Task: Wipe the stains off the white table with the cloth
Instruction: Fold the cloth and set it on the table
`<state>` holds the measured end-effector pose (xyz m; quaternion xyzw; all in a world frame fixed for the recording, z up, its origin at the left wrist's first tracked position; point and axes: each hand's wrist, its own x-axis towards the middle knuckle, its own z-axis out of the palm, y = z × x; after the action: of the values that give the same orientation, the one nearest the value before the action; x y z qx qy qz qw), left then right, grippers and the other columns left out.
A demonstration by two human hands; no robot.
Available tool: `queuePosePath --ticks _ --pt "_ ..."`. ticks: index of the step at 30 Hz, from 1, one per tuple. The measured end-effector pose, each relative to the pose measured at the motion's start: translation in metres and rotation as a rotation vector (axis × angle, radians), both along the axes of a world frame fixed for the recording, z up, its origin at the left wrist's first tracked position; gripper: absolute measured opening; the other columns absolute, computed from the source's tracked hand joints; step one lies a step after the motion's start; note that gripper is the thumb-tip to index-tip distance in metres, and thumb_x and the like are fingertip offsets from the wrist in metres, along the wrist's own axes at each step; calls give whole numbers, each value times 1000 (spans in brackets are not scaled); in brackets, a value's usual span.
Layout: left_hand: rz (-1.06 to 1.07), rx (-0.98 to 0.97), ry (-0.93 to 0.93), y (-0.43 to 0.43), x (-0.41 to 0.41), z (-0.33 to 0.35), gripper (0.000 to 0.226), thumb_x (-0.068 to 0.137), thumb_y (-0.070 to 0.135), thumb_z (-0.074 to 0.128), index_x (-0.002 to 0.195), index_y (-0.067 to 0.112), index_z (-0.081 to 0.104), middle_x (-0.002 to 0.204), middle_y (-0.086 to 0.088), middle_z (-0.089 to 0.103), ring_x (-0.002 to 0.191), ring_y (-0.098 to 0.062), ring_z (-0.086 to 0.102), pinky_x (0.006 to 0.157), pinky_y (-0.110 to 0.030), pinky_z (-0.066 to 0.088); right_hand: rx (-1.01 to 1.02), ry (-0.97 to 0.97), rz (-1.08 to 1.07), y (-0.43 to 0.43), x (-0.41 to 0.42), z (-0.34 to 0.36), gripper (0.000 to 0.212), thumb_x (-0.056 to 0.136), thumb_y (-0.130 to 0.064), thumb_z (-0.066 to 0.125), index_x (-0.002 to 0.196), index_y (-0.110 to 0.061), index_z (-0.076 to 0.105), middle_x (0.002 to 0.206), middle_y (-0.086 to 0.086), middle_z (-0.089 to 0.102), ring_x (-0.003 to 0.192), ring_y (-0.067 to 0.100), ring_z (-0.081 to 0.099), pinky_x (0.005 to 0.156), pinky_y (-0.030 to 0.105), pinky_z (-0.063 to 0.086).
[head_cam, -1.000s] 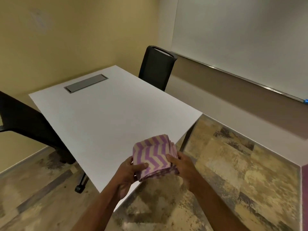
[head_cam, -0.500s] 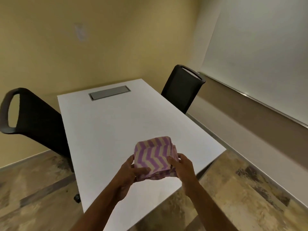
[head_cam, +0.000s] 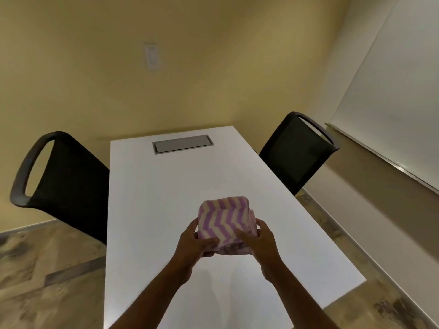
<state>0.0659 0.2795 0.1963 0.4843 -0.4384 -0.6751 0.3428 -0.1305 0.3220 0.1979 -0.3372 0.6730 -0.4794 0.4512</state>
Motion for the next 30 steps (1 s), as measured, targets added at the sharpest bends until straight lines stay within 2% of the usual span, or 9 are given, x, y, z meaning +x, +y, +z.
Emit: queuePosePath --ticks 6,10,15,20,24,26,28,30 --pt "123 -12 -49 -53 -43 -8 72 75 2 83 137 23 52 114 -7 72 102 -24 72 70 -28 62 -14 61 58 -71 -36 -15 53 84 -13 81 129 -15 53 111 3 69 101 22 71 88 45 63" --pt "231 24 -89 -88 -74 -19 70 73 2 86 134 15 54 112 -7 73 100 -24 72 70 -27 62 -8 118 100 -122 -65 -27 41 87 -13 75 123 -13 56 109 2 70 98 19 70 83 37 63" --pt "369 47 -149 -132 -104 -29 67 74 1 85 133 10 54 110 -8 72 98 -24 72 68 -25 62 -26 135 169 -181 -89 -43 31 91 -13 69 120 -14 59 107 2 70 91 10 69 64 16 52" --pt "472 58 -201 -183 -117 -52 66 77 2 84 135 11 53 111 -8 70 97 -20 71 63 -19 59 -38 164 205 -243 -94 -68 30 94 -9 63 124 -11 62 103 0 70 92 10 68 69 20 55" --pt "519 25 -250 -225 -115 -78 65 79 3 82 136 11 53 111 -7 68 94 -14 69 59 -15 57 -53 171 192 -288 -87 -92 32 95 -10 63 126 -15 58 99 -4 68 88 6 68 60 11 50" --pt "547 -10 -269 -246 -113 -92 64 81 5 81 138 13 51 113 -5 67 95 -14 68 63 -16 57 -62 180 184 -310 -81 -106 32 96 -11 63 126 -16 57 99 -4 68 87 7 69 57 11 51" --pt "572 -37 -286 -265 -111 -107 65 84 6 79 140 17 49 122 -7 65 103 -20 67 74 -21 58 -72 199 179 -331 -75 -121 31 96 -12 62 126 -15 57 102 -1 69 88 8 69 57 11 53" --pt "596 -50 -295 -282 -109 -123 63 87 7 77 141 19 48 128 -8 64 110 -24 65 75 -20 58 -80 219 178 -350 -70 -137 30 97 -12 62 126 -14 57 105 1 70 89 9 69 60 13 53"
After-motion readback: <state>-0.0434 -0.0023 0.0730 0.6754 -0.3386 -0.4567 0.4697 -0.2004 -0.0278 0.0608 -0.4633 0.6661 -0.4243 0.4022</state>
